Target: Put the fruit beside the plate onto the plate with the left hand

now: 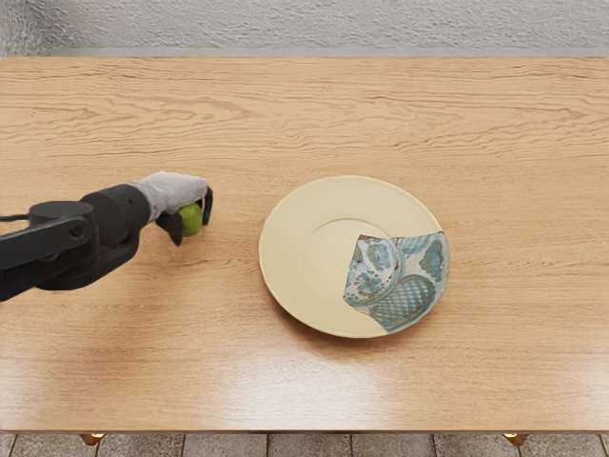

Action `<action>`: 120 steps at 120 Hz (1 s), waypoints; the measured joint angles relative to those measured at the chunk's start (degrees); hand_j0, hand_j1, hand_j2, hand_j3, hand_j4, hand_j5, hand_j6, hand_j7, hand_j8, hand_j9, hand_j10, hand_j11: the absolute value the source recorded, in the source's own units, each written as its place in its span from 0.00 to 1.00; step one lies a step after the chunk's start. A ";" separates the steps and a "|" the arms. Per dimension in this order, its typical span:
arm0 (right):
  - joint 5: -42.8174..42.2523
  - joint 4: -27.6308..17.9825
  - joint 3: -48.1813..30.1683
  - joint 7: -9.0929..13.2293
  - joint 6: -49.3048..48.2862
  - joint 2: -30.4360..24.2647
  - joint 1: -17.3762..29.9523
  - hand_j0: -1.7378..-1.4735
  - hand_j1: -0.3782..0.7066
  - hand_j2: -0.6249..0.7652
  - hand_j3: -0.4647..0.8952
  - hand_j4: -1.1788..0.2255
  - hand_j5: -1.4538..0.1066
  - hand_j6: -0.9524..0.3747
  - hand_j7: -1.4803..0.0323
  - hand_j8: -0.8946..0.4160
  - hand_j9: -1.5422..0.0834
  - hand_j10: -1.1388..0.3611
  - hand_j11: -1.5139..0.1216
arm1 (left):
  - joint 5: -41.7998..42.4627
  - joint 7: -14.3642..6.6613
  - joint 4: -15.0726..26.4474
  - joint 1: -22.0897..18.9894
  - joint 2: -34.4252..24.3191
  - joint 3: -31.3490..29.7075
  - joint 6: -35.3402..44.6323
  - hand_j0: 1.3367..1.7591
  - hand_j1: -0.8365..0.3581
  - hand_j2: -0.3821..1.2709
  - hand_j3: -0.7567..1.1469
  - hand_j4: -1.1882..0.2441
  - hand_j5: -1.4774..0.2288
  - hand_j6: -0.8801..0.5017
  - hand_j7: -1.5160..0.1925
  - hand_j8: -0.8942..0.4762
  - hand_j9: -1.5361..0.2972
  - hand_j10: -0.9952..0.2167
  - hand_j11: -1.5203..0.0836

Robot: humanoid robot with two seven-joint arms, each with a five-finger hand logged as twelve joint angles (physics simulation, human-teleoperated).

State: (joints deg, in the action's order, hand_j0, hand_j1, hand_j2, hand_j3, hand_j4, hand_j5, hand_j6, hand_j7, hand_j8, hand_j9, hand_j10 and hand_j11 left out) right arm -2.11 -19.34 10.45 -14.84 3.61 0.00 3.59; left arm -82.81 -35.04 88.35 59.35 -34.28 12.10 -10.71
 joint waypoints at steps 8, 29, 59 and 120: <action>0.00 0.00 0.00 -0.01 0.00 0.00 0.01 0.30 0.05 0.45 0.34 0.83 0.92 0.71 0.96 0.67 0.94 0.75 0.91 | 0.19 0.02 -0.10 1.51 0.08 -0.02 -0.18 0.72 0.35 0.53 0.40 0.43 0.19 0.43 0.22 0.41 0.22 0.24 0.23; 0.00 0.00 0.05 0.01 0.00 0.00 0.08 0.30 0.05 0.45 0.34 0.83 0.92 0.71 0.96 0.67 0.94 0.75 0.91 | 0.55 0.03 -0.09 5.35 1.92 0.07 -0.28 0.72 0.39 0.49 0.40 0.40 0.18 0.41 0.22 0.39 0.22 0.21 0.23; 0.00 0.00 0.09 0.01 0.00 0.00 0.10 0.30 0.05 0.45 0.34 0.83 0.92 0.71 0.96 0.67 0.94 0.75 0.91 | 0.85 0.02 -0.03 8.69 8.92 0.45 -0.28 0.72 0.40 0.47 0.40 0.38 0.19 0.40 0.22 0.38 0.22 0.20 0.23; 0.00 0.00 0.09 0.02 0.01 0.00 0.11 0.30 0.05 0.45 0.34 0.83 0.92 0.71 0.96 0.67 0.94 0.75 0.91 | 0.77 0.03 -0.76 8.10 18.54 -2.25 -0.28 0.73 0.39 0.49 0.40 0.38 0.20 0.39 0.23 0.38 0.23 0.19 0.24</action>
State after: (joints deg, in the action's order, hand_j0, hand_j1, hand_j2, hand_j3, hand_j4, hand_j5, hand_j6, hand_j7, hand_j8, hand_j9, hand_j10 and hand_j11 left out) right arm -2.11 -19.34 10.55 -14.83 3.61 0.00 3.69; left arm -82.04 -35.02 87.58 67.45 -15.73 9.85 -10.99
